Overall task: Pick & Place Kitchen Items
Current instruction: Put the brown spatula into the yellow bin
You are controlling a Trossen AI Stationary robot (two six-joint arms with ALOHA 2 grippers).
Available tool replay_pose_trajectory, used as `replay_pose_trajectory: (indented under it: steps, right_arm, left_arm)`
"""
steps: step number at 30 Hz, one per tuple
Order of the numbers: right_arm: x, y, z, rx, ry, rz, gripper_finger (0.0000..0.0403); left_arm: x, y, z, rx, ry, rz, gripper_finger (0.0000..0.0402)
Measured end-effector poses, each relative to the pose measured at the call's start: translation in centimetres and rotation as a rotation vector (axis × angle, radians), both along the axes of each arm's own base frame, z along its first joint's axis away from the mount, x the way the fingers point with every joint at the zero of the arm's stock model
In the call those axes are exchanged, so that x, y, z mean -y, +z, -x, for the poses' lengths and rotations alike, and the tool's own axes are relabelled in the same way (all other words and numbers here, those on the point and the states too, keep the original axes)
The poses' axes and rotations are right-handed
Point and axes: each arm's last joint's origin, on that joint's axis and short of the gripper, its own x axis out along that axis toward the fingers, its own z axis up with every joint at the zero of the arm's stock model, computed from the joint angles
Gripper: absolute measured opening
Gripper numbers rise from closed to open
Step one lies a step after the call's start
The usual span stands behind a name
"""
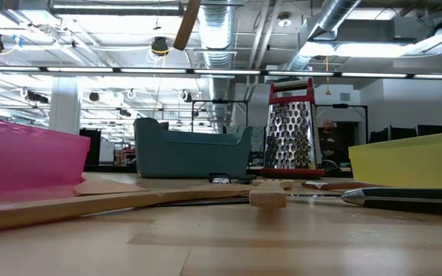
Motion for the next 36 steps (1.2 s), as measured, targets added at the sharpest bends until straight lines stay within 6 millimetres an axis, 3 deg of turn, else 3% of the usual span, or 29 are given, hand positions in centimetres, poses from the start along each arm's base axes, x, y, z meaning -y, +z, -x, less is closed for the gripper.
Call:
replay_pose_trajectory:
  steps: [10,18,27,36]
  right_arm:
    - [-0.1,0.1,0.0,0.012,0.019,0.020,0.0251]
    - [0.0,0.2,0.0,0.020,0.012,0.030,0.0106]
    - [0.0,0.1,0.0,0.015,0.000,0.025,0.0103]
    - [0.0,0.8,2.1,-0.044,-0.217,-0.060,0.0103]
  left_arm:
    - [0.0,-0.5,-0.5,-0.003,-0.002,0.013,0.0063]
    - [0.0,-0.4,-0.5,-0.002,-0.004,0.026,0.0063]
    - [0.0,-0.5,-0.5,-0.002,-0.007,0.050,0.0071]
    - [-0.1,-0.6,-0.5,-0.016,0.034,0.066,0.0146]
